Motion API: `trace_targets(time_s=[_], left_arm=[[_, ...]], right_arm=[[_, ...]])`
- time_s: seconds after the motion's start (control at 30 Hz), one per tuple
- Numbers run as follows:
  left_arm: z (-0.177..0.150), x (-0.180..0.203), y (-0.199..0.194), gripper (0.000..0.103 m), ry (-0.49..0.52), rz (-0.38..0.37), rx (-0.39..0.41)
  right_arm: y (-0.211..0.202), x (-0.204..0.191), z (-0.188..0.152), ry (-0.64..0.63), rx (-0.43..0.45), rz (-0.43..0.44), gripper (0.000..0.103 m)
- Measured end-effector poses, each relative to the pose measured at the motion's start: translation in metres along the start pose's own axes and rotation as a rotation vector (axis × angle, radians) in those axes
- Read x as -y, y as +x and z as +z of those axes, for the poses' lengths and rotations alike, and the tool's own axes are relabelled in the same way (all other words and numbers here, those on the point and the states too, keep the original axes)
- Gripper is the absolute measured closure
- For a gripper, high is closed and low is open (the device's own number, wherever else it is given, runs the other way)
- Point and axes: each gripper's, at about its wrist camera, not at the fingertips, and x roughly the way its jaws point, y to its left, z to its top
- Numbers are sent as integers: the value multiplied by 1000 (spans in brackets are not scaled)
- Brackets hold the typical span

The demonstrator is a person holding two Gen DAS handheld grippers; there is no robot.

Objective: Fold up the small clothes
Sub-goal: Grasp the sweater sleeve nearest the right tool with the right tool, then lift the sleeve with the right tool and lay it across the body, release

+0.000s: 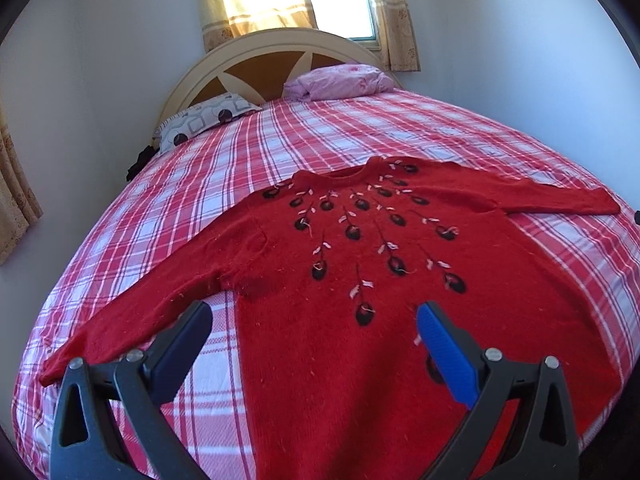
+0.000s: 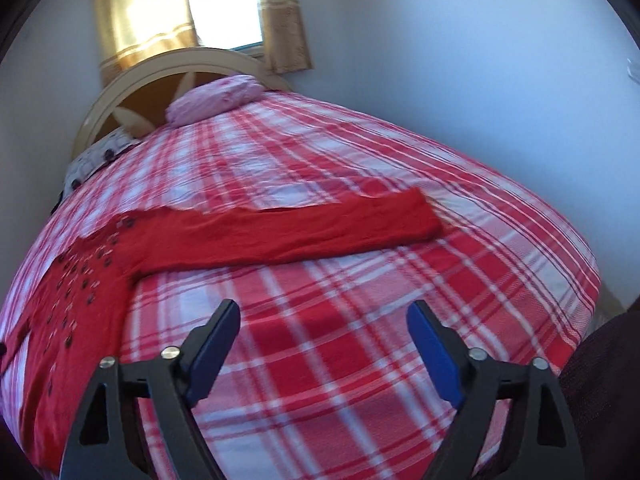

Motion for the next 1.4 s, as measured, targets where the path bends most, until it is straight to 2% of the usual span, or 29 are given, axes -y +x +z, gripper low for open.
trace_targets(time_s=[0.23, 0.37, 0.5, 0.67, 0.77, 0.83, 0.93, 1.2, 1.4], left_arm=[[3, -12, 46, 0, -47, -4, -61], [4, -20, 65, 0, -80, -6, -89], [-2, -24, 76, 0, -104, -7, -119], [-10, -22, 92, 0, -106, -14, -155], [-13, -22, 96, 0, -109, -21, -165], [-14, -21, 96, 0, -112, -21, -163], [-16, -21, 99, 0, -115, -21, -173], [-19, -25, 102, 0, -137, -32, -181], [-20, -27, 104, 0, -156, -50, -187]], right_arm=[[35, 59, 31, 163, -24, -67, 40], [59, 73, 44, 213, -46, -71, 42], [85, 85, 53, 268, -74, -70, 49], [115, 95, 56, 312, -121, -68, 50], [121, 93, 59, 299, -118, -76, 56], [125, 92, 62, 299, -124, -64, 72], [130, 84, 65, 271, -133, -41, 85], [130, 54, 80, 218, -127, -19, 89], [113, 1, 103, 126, -78, 55, 90]])
